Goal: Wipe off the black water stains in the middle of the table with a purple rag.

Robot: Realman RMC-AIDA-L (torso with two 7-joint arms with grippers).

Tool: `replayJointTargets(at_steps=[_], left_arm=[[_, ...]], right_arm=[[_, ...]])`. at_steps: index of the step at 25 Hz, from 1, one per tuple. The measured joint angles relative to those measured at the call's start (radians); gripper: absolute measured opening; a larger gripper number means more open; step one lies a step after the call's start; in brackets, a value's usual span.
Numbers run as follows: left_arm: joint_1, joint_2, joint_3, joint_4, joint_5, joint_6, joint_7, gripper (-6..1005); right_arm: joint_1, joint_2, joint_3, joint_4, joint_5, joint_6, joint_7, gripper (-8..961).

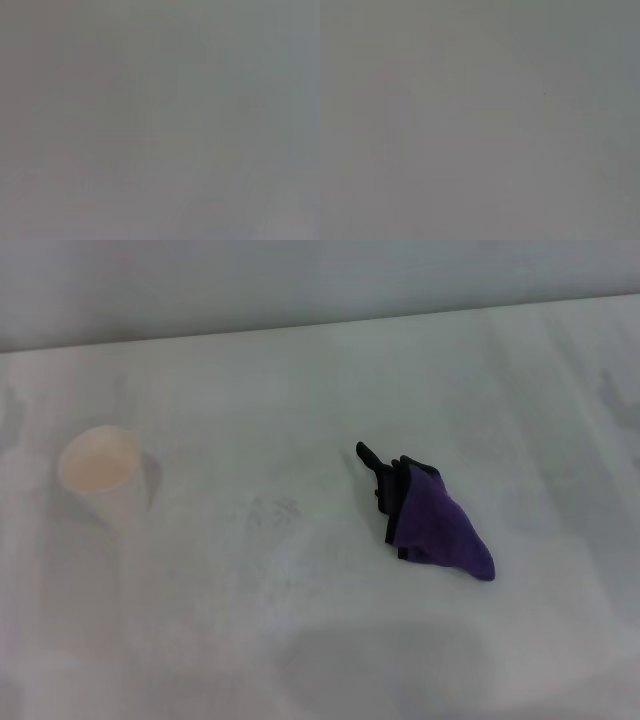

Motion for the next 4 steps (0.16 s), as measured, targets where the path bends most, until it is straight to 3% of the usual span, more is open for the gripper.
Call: replayJointTargets(at_steps=[4], left_arm=[[-0.005,-0.001,0.002,0.001,0.001,-0.014,0.0,891]], right_arm=[[0.001,0.0,0.0,0.011,0.0,0.02,0.021,876]])
